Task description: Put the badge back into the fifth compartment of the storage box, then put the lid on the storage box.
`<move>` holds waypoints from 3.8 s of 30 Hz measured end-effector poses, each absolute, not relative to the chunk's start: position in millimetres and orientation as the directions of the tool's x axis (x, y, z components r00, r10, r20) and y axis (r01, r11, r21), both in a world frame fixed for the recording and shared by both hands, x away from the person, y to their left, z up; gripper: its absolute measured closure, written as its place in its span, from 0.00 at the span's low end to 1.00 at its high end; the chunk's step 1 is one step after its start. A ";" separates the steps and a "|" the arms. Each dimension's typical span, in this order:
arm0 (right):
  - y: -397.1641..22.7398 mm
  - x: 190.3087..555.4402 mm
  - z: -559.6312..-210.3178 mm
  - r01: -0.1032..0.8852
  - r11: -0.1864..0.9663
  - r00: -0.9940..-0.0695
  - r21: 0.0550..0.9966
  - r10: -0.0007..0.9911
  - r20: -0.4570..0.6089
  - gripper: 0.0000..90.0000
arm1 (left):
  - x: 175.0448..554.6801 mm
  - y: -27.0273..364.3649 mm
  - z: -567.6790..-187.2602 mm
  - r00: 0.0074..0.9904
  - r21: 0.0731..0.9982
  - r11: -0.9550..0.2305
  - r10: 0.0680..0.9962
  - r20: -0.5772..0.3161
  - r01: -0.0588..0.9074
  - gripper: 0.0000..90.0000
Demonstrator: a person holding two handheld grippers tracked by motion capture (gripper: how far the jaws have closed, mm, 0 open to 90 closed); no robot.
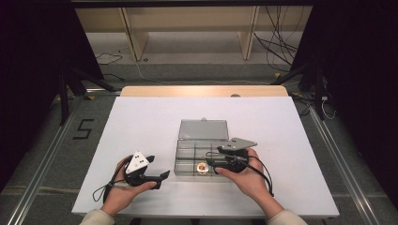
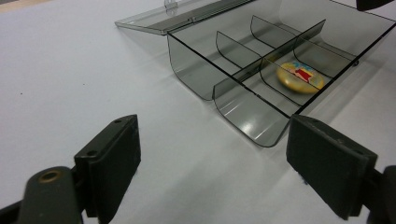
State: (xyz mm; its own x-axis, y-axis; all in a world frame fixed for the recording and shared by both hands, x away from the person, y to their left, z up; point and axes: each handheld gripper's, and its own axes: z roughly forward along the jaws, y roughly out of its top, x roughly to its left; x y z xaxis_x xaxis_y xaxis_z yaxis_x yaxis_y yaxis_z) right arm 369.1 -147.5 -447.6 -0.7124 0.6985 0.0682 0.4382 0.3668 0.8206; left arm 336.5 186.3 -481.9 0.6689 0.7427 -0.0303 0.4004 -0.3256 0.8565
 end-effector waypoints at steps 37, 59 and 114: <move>-187.1 372.1 -452.3 0.491 0.290 -0.633 0.822 0.767 0.108 0.40 | 335.7 182.8 -481.4 0.675 0.853 -0.323 0.736 -0.046 0.410 0.23; -189.8 384.5 -452.7 0.509 0.274 -0.598 0.816 0.795 0.106 0.40 | 353.2 176.2 -473.7 0.663 0.853 -0.311 0.747 -0.053 0.420 0.27; -169.4 473.5 -457.9 0.724 0.188 -0.433 0.664 0.873 0.225 0.43 | 485.7 126.7 -469.0 0.462 0.681 -0.148 0.833 -0.306 0.717 0.37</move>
State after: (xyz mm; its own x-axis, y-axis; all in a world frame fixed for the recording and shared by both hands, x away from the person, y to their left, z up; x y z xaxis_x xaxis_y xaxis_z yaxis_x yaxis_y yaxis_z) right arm 473.5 -169.4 -457.9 -0.4328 0.8729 0.2252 0.7238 0.1876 0.6640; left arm 485.7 126.7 -469.0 0.4618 0.8326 -0.3057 0.7173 -0.1479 0.6809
